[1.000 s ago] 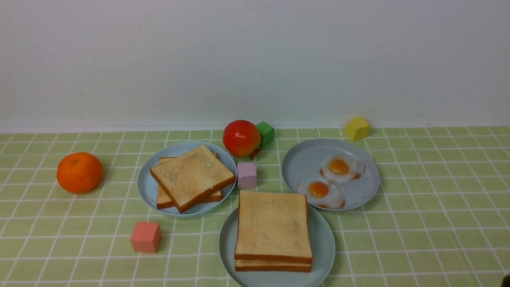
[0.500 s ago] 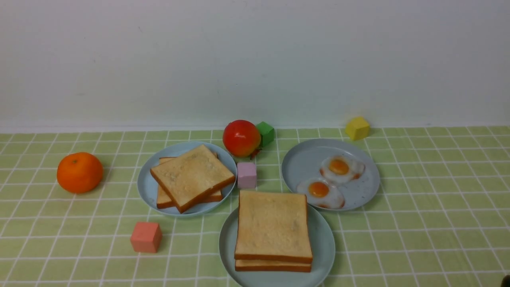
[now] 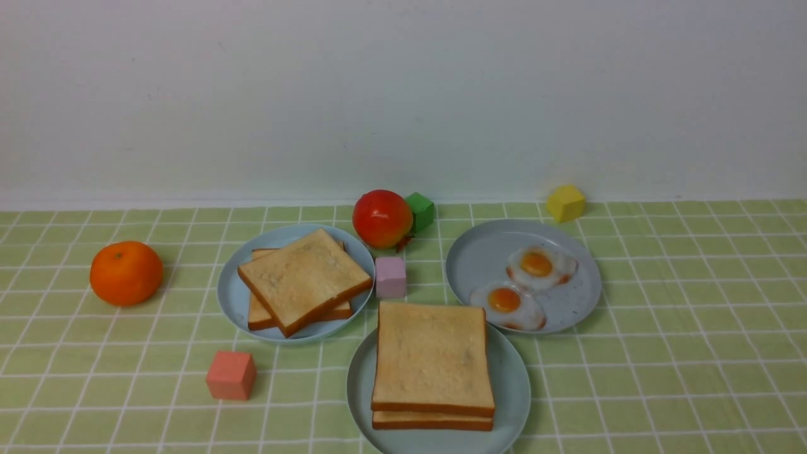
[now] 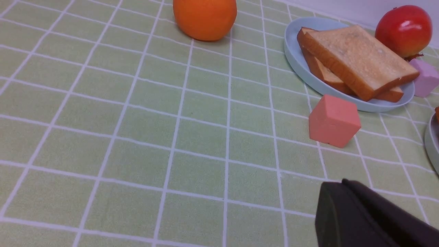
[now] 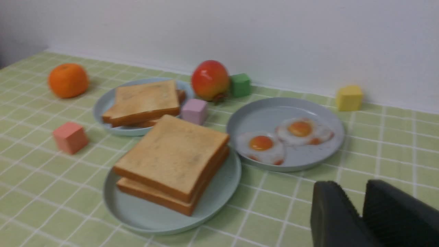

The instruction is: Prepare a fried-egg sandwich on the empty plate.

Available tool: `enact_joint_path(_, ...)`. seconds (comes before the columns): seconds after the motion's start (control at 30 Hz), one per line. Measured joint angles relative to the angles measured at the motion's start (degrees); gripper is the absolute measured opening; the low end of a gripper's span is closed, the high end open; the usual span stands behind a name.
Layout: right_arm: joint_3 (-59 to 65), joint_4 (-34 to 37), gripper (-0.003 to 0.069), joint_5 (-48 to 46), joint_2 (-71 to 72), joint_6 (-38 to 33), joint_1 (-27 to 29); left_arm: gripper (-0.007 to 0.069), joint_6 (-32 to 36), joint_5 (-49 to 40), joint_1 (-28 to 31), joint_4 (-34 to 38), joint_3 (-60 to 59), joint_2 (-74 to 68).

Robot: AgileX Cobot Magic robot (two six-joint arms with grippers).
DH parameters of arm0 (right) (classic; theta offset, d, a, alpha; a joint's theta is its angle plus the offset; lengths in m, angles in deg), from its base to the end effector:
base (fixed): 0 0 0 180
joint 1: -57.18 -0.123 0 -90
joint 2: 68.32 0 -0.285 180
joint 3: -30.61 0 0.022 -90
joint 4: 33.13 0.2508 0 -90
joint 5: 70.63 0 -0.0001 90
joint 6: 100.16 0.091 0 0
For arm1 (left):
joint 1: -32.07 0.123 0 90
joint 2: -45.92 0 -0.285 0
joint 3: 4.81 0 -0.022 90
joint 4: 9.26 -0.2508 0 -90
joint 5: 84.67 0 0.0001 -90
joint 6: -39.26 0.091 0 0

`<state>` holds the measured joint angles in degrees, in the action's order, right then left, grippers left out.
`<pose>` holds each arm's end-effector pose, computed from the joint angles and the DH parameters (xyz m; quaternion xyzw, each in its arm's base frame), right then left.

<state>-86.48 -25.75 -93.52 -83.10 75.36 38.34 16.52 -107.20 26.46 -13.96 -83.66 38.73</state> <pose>0.0498 0.0218 0.2542 -0.1261 0.7578 0.1364 0.6254 0.0522 -0.0022 0.1690 -0.0995 0.8054 -0.1090 0.5740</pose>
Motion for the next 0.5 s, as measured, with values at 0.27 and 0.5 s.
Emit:
enact_joint_path(0.27, 11.1, -7.4, 0.0185, 1.0, 6.4, 13.9, 14.6, 0.0015, 0.0, 0.0, 0.0, 0.0, 0.0, 0.0)
enact_joint_path(0.5, 15.2, -8.6, 0.0189, 0.2, 7.6, 16.1, 18.2, 0.0020, 0.0, 0.1, 0.0, 0.0, 0.0, 0.0)
